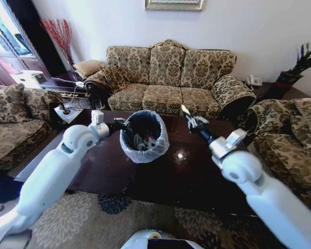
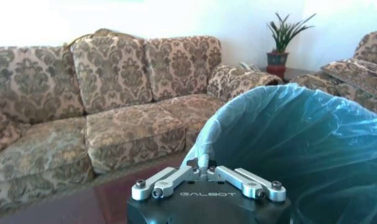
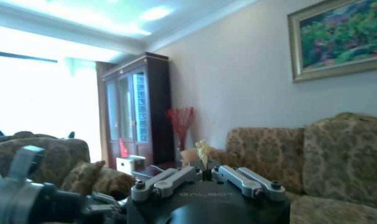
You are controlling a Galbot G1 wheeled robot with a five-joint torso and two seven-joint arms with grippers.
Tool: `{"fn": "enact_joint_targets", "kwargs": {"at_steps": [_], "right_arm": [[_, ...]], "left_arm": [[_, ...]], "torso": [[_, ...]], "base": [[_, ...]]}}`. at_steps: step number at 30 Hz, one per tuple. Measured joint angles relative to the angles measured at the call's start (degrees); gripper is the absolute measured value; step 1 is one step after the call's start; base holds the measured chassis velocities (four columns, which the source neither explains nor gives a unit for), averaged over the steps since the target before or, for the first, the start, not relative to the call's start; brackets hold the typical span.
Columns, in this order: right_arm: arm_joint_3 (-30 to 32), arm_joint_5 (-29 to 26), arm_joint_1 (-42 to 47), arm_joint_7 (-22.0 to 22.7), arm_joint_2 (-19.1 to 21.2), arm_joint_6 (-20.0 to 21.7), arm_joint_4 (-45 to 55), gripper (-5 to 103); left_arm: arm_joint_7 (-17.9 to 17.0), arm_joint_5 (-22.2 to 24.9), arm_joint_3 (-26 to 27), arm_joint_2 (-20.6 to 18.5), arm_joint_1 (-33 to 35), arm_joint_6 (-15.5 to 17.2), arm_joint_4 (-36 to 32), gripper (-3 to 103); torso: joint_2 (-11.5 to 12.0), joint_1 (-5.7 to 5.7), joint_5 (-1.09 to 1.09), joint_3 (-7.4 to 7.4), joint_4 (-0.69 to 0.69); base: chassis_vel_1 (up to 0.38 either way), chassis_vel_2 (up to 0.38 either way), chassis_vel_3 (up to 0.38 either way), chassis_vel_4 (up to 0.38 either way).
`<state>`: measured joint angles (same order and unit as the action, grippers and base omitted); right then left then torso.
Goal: Move to the front of the table and place the trash on the table into the trash bin.
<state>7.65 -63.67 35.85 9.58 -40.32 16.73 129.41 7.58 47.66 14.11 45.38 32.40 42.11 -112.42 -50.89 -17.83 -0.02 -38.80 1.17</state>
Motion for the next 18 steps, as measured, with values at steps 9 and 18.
{"fn": "enact_joint_targets", "kwargs": {"at_steps": [9,18], "right_arm": [[-12.42,-2.01,-9.1,0.4,-0.19,1.32,-1.62,0],[-18.64,2.5,-8.73,0.82,-0.57,2.57,-2.02,0]], "left_arm": [[-1.06,-0.39,-7.19,-0.22,-4.35,0.22,1.72,0],[-1.14,-0.48,-8.9,1.14,-5.07,0.25,2.83,0]], "torso": [[0.0,-0.01,0.01,-0.01,0.0],[0.0,0.0,0.01,0.0,-0.01]], "base": [[0.0,0.0,0.0,0.0],[0.0,0.0,0.0,0.0]]}}
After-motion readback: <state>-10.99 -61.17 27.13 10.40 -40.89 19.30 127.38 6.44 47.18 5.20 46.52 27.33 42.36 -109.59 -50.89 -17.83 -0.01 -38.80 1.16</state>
